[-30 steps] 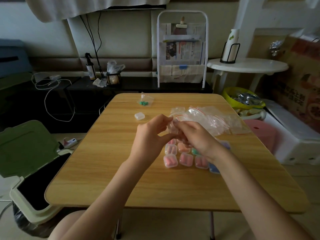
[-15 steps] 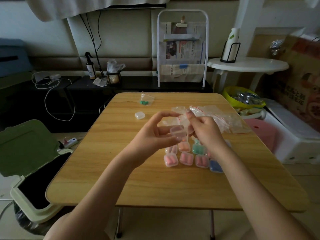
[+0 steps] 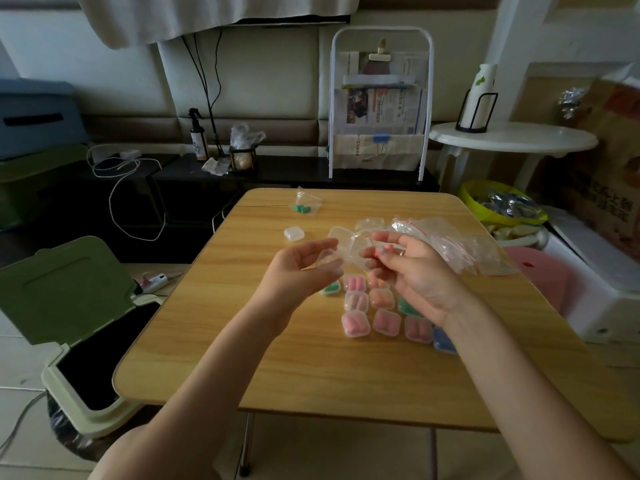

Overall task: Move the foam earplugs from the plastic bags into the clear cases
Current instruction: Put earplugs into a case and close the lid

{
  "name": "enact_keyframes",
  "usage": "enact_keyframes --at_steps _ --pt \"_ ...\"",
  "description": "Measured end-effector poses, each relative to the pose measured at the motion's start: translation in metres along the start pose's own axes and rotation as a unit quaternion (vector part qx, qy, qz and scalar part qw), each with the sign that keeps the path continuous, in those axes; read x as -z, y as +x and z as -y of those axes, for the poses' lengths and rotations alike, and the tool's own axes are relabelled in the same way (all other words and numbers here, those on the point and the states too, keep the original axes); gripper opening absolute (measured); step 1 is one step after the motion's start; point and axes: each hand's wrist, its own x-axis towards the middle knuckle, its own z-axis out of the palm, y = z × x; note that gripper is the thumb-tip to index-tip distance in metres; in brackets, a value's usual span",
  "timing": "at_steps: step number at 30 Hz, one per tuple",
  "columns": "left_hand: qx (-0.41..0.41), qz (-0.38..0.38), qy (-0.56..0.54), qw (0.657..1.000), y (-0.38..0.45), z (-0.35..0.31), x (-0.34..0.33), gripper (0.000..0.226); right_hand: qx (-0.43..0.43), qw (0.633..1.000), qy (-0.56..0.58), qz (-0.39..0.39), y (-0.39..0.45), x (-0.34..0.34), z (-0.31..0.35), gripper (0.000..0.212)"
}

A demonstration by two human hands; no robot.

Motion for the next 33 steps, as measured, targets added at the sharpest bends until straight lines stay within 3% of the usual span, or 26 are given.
enact_keyframes --at_steps 7,13,19,24,33 --pt "0.007 0.013 0.002 1.000 -0.003 0.004 -0.009 0.048 0.142 0.986 -0.076 0.040 -0.003 -0.011 -0.004 0.014" --pt "-0.009 0.022 0.036 0.999 -0.002 0.004 -0.017 0.050 0.177 0.967 -0.180 0.012 -0.004 -0.014 -0.005 0.019" --pt "-0.004 0.053 0.031 0.998 -0.001 -0.004 -0.016 0.050 0.234 0.901 -0.365 0.003 -0.007 -0.010 -0.001 0.025" --pt "0.035 0.098 -0.044 0.994 -0.003 -0.007 -0.020 0.032 0.257 0.876 -0.409 0.015 -0.013 -0.010 0.005 0.022" --pt "0.079 0.133 -0.141 0.978 -0.001 -0.011 -0.012 0.022 0.236 0.918 -0.316 0.048 -0.018 -0.012 0.009 0.018"
